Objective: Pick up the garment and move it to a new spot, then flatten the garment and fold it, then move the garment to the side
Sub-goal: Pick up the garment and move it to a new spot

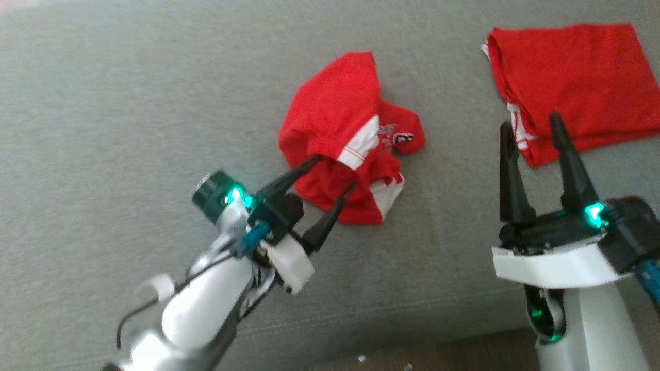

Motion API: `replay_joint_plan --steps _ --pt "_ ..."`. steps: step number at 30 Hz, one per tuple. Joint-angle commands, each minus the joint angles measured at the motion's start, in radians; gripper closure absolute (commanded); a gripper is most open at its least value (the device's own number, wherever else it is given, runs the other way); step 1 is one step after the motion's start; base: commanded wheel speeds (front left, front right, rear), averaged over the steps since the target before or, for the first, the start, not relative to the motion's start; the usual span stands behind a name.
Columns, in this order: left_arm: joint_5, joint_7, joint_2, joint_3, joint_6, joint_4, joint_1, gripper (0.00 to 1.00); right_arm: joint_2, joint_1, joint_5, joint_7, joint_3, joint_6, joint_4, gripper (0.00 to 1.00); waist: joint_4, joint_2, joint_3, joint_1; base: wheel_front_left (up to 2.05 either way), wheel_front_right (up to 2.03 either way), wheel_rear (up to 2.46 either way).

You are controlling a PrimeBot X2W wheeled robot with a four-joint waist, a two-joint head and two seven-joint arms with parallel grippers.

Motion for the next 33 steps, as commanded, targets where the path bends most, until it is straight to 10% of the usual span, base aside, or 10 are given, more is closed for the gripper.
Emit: replay_joint_plan --steps 1,15,33 --pt "-0.016 -0.005 0.007 0.060 0.020 -0.060 0.031 0.00 0.007 0.023 0.006 -0.007 0.023 0.006 -0.015 0.00 0.064 -0.0001 -0.068 0.0000 0.00 0.00 0.00" --pt "-0.079 -0.005 -0.033 0.360 0.183 -0.361 0.419 0.00 0.006 0.150 0.016 -0.007 -0.010 0.006 0.042 0.00 0.218 -0.0001 -0.221 0.0000 0.00 0.00 0.00" --pt "0.123 -0.005 -0.100 0.545 0.243 -0.580 0.724 0.00 0.008 0.285 -0.022 -0.007 -0.028 0.006 0.000 0.00 0.230 -0.0001 -0.325 0.0000 0.00 0.00 0.00"
